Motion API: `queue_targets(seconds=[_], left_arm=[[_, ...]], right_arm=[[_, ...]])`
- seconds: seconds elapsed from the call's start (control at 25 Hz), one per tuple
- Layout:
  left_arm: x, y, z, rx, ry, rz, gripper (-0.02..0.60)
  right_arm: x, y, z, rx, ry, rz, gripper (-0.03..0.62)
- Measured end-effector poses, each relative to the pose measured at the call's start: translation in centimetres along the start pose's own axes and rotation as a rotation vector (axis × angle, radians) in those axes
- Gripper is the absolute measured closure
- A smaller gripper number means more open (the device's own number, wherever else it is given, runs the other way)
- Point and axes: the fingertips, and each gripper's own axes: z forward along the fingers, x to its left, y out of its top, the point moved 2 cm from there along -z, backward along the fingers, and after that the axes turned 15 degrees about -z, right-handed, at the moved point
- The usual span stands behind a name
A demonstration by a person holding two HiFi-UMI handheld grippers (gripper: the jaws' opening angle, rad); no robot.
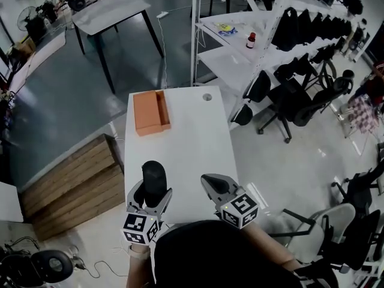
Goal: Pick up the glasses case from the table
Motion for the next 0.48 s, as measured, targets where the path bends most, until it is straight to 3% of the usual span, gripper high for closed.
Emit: queue_targets(seconds=[0.48], left_arm=[[-0.88,-1.09,0.96,0.032,-0.026,0.001,0.221]], right_arm=[[-0.17,-0.70,-0.97,0.004,-0.024,-0.006,0.568]])
